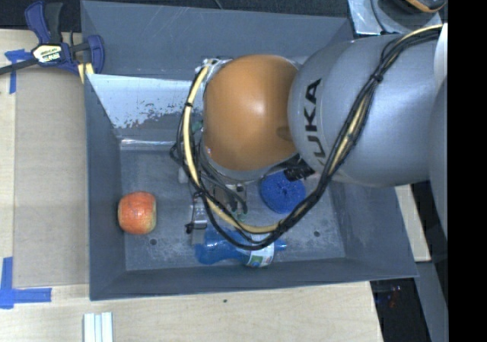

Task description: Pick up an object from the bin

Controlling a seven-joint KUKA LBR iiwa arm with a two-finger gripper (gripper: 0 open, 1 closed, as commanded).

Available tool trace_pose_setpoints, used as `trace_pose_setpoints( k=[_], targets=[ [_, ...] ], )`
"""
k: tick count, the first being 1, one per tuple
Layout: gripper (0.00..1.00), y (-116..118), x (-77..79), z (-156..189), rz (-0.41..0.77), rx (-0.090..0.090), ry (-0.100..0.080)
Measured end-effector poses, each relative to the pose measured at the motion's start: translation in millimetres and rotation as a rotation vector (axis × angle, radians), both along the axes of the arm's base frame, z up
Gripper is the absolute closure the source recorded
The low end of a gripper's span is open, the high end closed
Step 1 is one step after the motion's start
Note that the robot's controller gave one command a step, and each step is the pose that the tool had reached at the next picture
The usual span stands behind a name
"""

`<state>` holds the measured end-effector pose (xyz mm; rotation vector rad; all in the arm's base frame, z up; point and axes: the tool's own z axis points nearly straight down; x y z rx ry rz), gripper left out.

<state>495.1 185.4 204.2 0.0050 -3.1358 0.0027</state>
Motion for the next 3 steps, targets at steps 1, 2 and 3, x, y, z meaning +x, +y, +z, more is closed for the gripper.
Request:
trace_pose_setpoints(
  k=[1,2,3],
  targets=[
    [0.00,-1,1.9,5,-0.004,0.003,-0.008],
    [0.00,35,24.0,-82,-0.044,0.004,-0.011],
    [0.00,51,17.2,-97,-0.043,0.005,-0.015]
  ],
)
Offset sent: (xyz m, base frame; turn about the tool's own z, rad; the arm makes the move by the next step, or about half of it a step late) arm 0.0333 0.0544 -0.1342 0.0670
